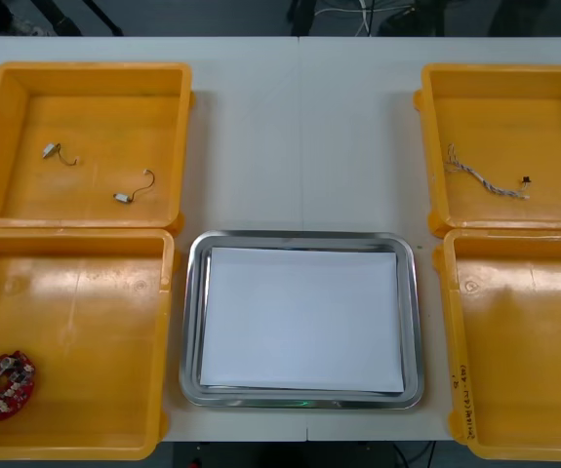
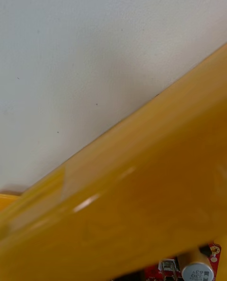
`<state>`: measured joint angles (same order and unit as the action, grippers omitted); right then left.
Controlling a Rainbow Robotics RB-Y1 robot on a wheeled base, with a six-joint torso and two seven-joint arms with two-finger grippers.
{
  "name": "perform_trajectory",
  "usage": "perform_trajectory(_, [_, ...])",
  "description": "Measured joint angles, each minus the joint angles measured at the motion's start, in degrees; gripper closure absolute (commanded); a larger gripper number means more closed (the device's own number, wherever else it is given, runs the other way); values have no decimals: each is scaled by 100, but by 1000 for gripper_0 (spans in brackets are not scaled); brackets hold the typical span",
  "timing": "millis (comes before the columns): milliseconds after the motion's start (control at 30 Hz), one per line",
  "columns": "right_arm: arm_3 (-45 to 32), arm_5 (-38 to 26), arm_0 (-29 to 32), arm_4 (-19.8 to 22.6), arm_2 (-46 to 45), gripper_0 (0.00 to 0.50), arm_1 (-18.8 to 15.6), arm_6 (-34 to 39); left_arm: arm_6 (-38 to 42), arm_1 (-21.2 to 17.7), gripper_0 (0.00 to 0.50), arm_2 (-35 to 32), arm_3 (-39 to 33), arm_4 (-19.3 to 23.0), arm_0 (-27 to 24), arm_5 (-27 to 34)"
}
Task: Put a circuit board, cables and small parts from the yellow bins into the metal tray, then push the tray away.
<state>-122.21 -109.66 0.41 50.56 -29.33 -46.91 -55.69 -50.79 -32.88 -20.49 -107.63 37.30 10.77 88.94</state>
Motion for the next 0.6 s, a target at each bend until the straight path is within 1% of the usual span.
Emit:
perform_trajectory(100, [-3,-5,-79,133,-13,500,-175,-3,0,0,500,0,0,0,0,0])
perform_trajectory(333, [-9,-5,-191,666,-27,500,-629,-43,0,0,500,0,0,1,0,0])
perform_trajectory(433, [-19,-5,-278,846,-27,500,-711,-79,0,0,500,0,0,7,-1,0])
perform_trajectory(600, [-25,-6,-448,960,-26,500,-766,-117,0,0,500,-3,-1,54,-13,21])
